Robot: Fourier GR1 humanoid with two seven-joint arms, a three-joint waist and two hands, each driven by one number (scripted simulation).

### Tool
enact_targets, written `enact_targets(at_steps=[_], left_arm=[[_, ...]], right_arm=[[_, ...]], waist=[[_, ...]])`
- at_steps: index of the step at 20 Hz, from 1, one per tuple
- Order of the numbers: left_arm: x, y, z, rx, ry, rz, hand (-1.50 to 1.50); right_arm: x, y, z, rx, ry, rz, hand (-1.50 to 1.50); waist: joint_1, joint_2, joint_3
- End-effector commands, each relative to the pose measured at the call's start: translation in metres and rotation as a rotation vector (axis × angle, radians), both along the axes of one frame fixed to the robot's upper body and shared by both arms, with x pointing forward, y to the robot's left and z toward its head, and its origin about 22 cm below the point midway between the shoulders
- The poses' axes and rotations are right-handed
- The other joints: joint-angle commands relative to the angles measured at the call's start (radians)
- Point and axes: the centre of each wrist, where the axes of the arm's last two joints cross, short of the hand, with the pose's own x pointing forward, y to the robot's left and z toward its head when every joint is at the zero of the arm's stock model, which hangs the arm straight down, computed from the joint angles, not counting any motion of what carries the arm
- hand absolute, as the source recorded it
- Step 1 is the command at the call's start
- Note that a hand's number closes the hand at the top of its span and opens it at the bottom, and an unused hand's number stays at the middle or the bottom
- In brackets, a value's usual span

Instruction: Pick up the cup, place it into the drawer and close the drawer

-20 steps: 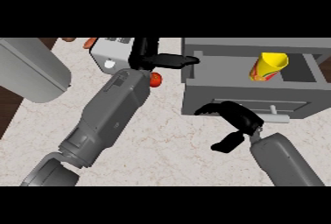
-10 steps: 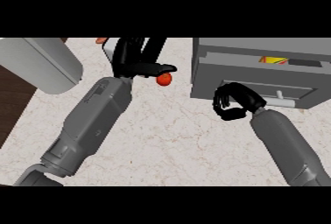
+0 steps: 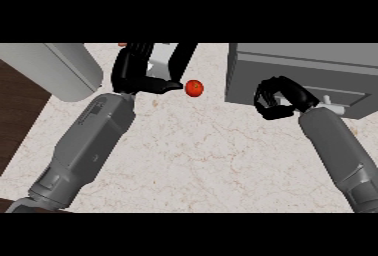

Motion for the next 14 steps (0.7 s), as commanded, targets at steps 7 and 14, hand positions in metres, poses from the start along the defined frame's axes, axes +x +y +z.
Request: enact_targets(at_steps=[7, 14], left_arm=[[-0.006, 0.002, -0.004, 0.0, 0.002, -0.054, -1.5], [-0.009, 0.009, -0.006, -0.017, 0.003, -0.067, -1.5]], right_arm=[[0.035, -0.031, 0.09, 0.04, -0.146, -0.157, 1.5], [0.03, -0.052, 0.099, 0.084, -0.123, -0.146, 1.5]], waist=[[0.055, 0.026, -0.005], [0.072, 0.026, -0.006]])
